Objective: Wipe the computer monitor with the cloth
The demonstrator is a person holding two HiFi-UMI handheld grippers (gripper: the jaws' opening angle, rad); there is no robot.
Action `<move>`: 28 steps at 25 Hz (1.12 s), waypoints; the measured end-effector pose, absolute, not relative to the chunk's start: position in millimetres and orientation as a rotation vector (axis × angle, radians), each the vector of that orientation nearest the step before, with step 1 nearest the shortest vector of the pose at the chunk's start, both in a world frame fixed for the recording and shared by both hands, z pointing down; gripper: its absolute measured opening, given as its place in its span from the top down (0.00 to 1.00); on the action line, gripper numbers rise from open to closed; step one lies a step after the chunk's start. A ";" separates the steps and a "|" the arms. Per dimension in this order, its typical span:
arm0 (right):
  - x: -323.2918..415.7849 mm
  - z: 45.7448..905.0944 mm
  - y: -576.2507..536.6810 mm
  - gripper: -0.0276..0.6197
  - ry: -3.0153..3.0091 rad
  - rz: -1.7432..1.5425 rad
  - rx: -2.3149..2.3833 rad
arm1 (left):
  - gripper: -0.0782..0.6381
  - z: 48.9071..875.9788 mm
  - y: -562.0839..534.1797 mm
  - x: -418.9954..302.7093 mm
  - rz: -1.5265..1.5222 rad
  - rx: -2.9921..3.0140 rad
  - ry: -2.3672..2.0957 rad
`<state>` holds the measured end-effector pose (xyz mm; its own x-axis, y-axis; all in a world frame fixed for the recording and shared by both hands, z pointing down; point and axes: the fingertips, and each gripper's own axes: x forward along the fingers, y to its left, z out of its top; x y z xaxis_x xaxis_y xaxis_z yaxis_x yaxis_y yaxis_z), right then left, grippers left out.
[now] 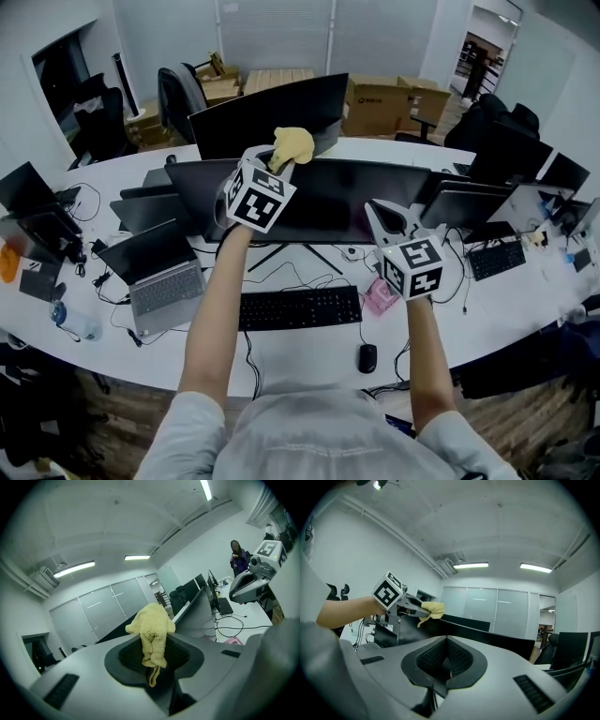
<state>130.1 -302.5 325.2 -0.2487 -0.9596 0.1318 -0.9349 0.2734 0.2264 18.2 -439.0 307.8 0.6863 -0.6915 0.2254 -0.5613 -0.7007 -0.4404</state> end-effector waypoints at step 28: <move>-51.9 331.2 -384.1 0.92 -2.466 -0.126 1.552 | 0.73 318.0 -505.2 -216.1 -0.544 -2.558 1.275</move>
